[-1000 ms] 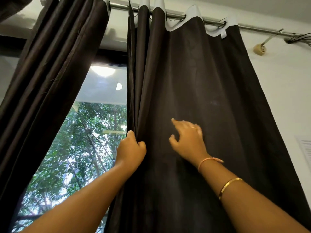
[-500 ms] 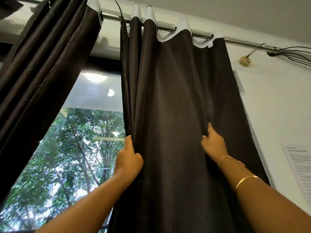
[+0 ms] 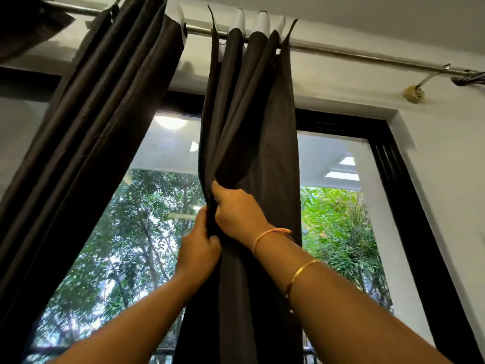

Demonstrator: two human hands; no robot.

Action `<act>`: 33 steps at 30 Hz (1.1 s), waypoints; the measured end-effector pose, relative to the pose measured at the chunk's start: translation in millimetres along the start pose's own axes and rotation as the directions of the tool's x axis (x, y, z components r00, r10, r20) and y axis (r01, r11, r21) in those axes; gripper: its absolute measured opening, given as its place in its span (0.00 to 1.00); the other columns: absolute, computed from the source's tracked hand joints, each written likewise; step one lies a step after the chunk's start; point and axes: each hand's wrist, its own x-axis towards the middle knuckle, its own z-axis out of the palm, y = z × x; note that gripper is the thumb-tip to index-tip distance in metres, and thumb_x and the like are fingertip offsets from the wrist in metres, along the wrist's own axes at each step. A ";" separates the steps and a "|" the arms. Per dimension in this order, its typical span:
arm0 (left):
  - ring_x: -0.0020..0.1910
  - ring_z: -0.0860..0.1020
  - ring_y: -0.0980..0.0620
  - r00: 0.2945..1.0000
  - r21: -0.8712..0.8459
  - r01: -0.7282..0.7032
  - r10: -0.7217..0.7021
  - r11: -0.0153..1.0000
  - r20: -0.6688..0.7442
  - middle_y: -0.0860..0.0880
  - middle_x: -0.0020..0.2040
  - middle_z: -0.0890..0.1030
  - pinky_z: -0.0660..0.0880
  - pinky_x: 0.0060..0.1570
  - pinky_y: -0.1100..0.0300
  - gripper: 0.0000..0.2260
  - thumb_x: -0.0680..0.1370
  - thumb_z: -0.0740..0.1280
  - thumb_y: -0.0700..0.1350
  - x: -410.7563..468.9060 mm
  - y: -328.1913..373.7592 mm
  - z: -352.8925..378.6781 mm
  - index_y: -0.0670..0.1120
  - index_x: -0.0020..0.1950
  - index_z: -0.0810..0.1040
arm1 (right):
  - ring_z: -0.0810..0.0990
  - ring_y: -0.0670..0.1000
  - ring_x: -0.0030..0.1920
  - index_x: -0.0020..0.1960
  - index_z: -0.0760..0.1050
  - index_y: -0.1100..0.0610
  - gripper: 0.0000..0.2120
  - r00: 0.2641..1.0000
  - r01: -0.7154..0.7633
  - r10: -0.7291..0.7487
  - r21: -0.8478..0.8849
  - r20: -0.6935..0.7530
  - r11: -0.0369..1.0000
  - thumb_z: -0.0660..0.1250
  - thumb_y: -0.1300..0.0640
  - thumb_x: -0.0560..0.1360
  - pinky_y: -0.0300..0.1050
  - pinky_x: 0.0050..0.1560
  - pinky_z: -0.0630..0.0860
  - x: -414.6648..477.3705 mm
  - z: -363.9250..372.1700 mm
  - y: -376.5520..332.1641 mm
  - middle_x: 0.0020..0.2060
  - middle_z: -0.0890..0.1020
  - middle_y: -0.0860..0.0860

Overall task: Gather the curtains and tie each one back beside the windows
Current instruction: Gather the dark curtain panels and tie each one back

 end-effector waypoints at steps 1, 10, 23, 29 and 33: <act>0.44 0.78 0.42 1.000 0.022 -0.004 0.003 1.000 0.021 0.43 0.49 0.80 0.69 0.36 0.57 0.29 0.73 0.60 0.39 0.8 -2.7 -3.1 0.55 0.72 0.60 | 0.76 0.67 0.54 0.75 0.57 0.53 0.29 1.000 -0.017 0.017 0.004 0.002 1.000 0.57 0.63 0.74 0.54 0.48 0.72 -1.3 1.5 4.1 0.57 0.78 0.64; 0.35 0.72 0.53 0.986 0.079 -0.030 0.017 0.996 0.163 0.49 0.41 0.76 0.64 0.29 0.66 0.25 0.73 0.58 0.35 -7.3 -4.2 16.6 0.52 0.67 0.65 | 0.78 0.64 0.53 0.77 0.44 0.49 0.33 0.958 -0.285 0.283 0.061 0.040 0.957 0.57 0.59 0.77 0.54 0.51 0.73 -50.6 34.5 33.1 0.53 0.80 0.63; 0.53 0.75 0.45 0.889 0.096 0.094 -0.127 0.991 0.440 0.41 0.62 0.73 0.75 0.51 0.52 0.37 0.72 0.57 0.29 -18.7 -7.3 23.7 0.51 0.77 0.47 | 0.78 0.59 0.56 0.62 0.74 0.55 0.15 0.968 -0.245 0.218 0.274 0.124 0.930 0.58 0.63 0.77 0.52 0.57 0.75 -107.3 65.7 33.9 0.55 0.81 0.58; 0.60 0.71 0.50 0.859 -0.123 0.236 -0.148 0.964 0.491 0.45 0.65 0.71 0.70 0.57 0.57 0.32 0.73 0.52 0.29 -22.8 0.6 17.7 0.48 0.75 0.54 | 0.79 0.59 0.53 0.54 0.78 0.60 0.12 0.972 -0.212 0.162 0.328 0.173 0.921 0.61 0.64 0.74 0.49 0.54 0.76 -110.4 60.9 34.6 0.51 0.82 0.59; 0.49 0.74 0.48 0.847 -0.252 0.405 -0.257 0.879 0.465 0.45 0.49 0.75 0.69 0.49 0.56 0.22 0.76 0.56 0.39 -28.7 3.2 21.0 0.41 0.70 0.62 | 0.80 0.55 0.53 0.57 0.77 0.58 0.14 0.957 -0.236 0.148 0.371 0.251 0.898 0.64 0.65 0.72 0.44 0.51 0.75 -112.8 53.5 41.3 0.51 0.83 0.56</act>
